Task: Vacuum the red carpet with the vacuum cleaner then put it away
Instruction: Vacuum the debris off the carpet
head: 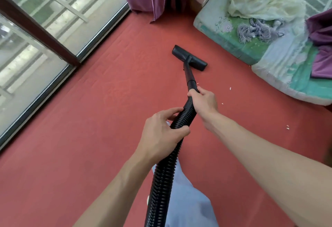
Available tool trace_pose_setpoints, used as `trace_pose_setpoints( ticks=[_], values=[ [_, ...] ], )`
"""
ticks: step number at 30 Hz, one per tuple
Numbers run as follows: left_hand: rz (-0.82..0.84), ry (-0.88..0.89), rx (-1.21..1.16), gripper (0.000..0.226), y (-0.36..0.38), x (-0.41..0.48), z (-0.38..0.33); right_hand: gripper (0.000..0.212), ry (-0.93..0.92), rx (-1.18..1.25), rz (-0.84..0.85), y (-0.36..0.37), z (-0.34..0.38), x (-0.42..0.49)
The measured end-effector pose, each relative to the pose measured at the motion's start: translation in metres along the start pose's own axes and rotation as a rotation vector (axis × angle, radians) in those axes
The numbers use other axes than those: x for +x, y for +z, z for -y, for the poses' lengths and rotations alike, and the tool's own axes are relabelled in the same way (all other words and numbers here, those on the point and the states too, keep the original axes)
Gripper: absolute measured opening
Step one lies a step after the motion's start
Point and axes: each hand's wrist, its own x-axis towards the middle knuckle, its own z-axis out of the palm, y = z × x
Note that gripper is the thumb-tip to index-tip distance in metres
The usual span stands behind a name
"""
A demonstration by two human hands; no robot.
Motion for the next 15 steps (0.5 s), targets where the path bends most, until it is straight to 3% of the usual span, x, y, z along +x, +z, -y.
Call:
trace_pose_setpoints(
  ticks=[3, 7, 15],
  values=[
    [-0.007, -0.008, 0.007, 0.043, 0.009, -0.042, -0.003, 0.051, 0.033, -0.032, 0.022, -0.018, -0.021, -0.031],
    [0.050, 0.025, 0.088, 0.041, 0.015, -0.093, -0.012, 0.015, 0.041, -0.090, 0.080, -0.045, -0.039, -0.069],
    [0.140, 0.067, 0.143, 0.045, 0.034, -0.153, -0.016, 0.014, 0.131, -0.021, 0.167, -0.095, -0.077, -0.119]
  ],
)
